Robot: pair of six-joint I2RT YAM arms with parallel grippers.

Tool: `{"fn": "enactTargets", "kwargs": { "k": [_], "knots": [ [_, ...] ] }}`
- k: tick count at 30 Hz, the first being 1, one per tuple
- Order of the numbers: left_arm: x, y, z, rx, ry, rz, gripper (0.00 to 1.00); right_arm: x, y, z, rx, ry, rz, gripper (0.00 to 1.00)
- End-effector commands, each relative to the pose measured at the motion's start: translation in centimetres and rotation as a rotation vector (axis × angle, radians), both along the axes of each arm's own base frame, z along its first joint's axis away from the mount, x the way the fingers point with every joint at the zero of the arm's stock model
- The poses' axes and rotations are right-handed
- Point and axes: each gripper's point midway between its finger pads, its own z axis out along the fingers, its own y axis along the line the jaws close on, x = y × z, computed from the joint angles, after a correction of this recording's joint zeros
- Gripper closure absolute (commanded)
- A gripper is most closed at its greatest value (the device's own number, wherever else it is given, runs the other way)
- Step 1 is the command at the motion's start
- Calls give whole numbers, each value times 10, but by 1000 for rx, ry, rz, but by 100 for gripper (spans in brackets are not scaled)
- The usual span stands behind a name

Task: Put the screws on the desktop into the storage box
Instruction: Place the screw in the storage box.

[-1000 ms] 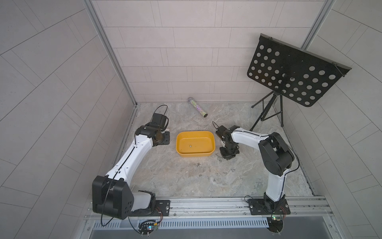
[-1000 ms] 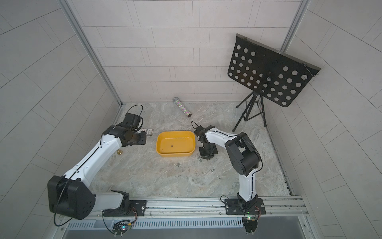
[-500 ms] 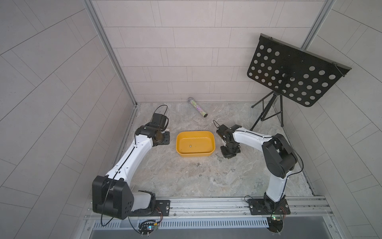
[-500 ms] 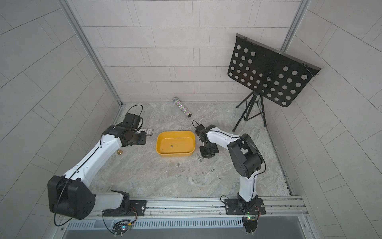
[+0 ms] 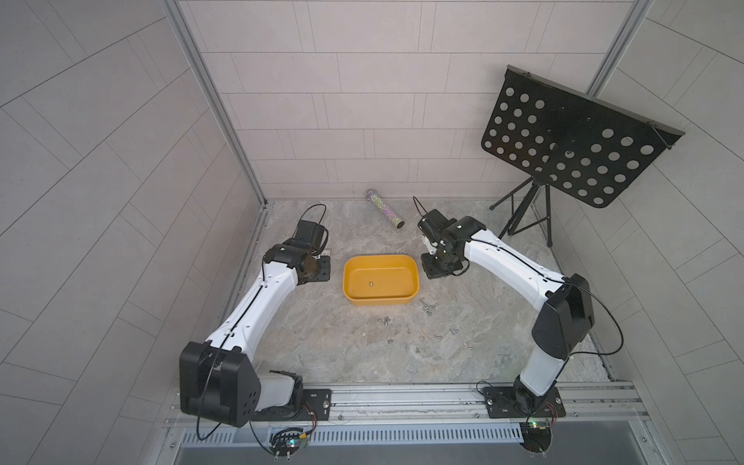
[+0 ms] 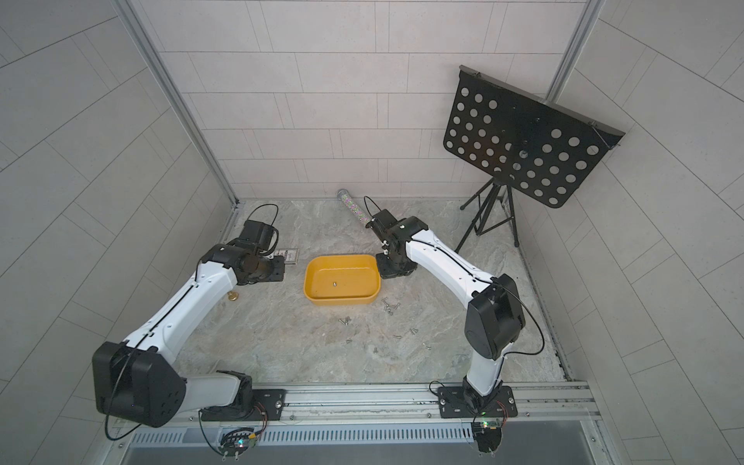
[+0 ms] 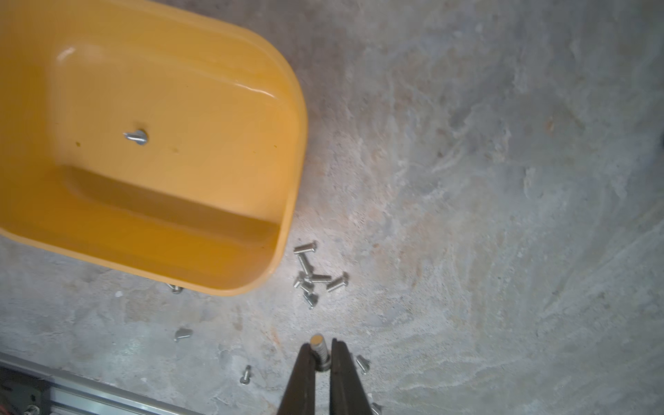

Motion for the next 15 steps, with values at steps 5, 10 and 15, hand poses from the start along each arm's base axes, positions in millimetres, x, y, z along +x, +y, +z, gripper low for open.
{"fn": "enactTargets", "kwargs": {
  "k": [5, 10, 15],
  "knots": [
    [-6, 6, -2, 17, 14, 17, 54, 11, 53, -21, 4, 66, 71, 98],
    [-6, 6, -1, 16, 11, 19, 54, 23, 87, -45, 0, 99, 109, 98],
    [-6, 6, -1, 12, 12, 18, 54, 34, 112, -64, -14, 118, 135, 98]
  ]
}}
